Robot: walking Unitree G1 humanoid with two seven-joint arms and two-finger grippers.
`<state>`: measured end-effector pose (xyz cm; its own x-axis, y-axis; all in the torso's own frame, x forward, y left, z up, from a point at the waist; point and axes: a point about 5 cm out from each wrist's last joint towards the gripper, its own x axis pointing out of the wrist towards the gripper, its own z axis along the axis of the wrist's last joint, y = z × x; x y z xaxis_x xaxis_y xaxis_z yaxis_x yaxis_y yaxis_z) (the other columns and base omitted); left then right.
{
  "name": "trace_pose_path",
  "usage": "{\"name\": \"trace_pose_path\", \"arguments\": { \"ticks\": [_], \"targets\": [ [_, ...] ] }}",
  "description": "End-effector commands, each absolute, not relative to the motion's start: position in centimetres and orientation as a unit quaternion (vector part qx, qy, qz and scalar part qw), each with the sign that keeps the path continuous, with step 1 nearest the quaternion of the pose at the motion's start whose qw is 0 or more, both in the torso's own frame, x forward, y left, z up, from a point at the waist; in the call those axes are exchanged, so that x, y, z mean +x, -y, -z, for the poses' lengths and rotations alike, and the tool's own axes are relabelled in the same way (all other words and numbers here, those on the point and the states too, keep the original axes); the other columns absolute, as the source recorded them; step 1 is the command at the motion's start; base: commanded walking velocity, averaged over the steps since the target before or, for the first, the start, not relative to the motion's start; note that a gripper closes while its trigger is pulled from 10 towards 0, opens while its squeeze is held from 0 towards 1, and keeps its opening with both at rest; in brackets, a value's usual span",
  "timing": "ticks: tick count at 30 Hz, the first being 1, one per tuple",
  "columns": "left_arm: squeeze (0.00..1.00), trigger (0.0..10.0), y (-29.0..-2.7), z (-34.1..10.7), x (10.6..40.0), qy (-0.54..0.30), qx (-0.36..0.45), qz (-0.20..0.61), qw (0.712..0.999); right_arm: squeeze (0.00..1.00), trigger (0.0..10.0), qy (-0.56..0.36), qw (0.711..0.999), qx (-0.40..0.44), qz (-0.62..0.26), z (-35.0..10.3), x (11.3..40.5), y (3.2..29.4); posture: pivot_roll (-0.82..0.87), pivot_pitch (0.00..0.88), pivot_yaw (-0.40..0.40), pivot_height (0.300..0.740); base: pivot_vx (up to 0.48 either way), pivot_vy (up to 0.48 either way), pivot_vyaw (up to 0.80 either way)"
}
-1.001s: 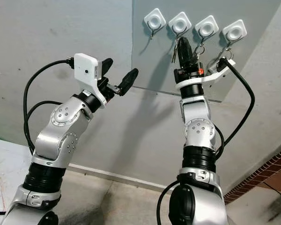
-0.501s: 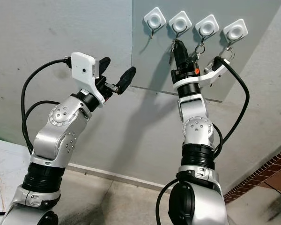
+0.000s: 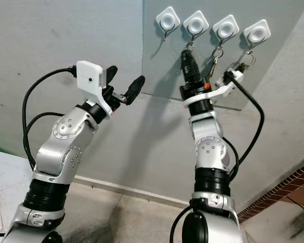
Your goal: Hang keys on a hook
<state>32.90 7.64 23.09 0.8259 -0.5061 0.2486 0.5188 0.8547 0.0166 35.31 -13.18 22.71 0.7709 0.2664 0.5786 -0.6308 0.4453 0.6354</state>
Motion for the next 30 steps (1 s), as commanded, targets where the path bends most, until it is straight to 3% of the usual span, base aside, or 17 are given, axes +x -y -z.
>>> {"name": "trace_pose_path", "arguments": {
  "ticks": [1, 8, 9, 15, 30],
  "targets": [
    [0.0, 10.0, -7.5, -22.7, 32.7, 0.123, -0.015, 0.263, 0.957, 1.0, 10.0, 0.201, 0.832, 0.434, -0.28, -22.8, 34.8, 13.0, 0.0, 0.048, -0.033, 0.74, 0.0, 0.0, 0.0],
    [0.0, 10.0, -8.4, -19.9, 32.5, 0.089, -0.027, 0.234, 0.968, 1.0, 10.0, 0.168, 0.863, 0.397, -0.264, -20.4, 33.3, 13.2, -0.01, 0.033, -0.032, 0.74, 0.0, 0.0, 0.0],
    [0.0, 10.0, -9.0, -19.2, 32.6, 0.083, -0.026, 0.22, 0.972, 1.0, 10.0, 0.158, 0.882, 0.369, -0.245, -19.6, 33.1, 13.5, -0.02, 0.027, -0.029, 0.74, 0.0, 0.0, 0.0],
    [0.0, 10.0, -12.1, -16.5, 32.6, 0.052, -0.035, 0.161, 0.985, 1.0, 10.0, 0.132, 0.927, 0.299, -0.184, -17.3, 32.1, 15.2, -0.03, 0.01, -0.023, 0.74, 0.0, 0.0, 0.0],
    [0.0, 10.0, -15.9, -14.8, 32.9, 0.015, -0.107, 0.113, 0.988, 1.0, 10.0, 0.121, 0.966, 0.208, -0.094, -16.0, 30.6, 17.8, -0.04, 0.0, -0.019, 0.74, 0.0, 0.0, 0.0]
  ]
}}
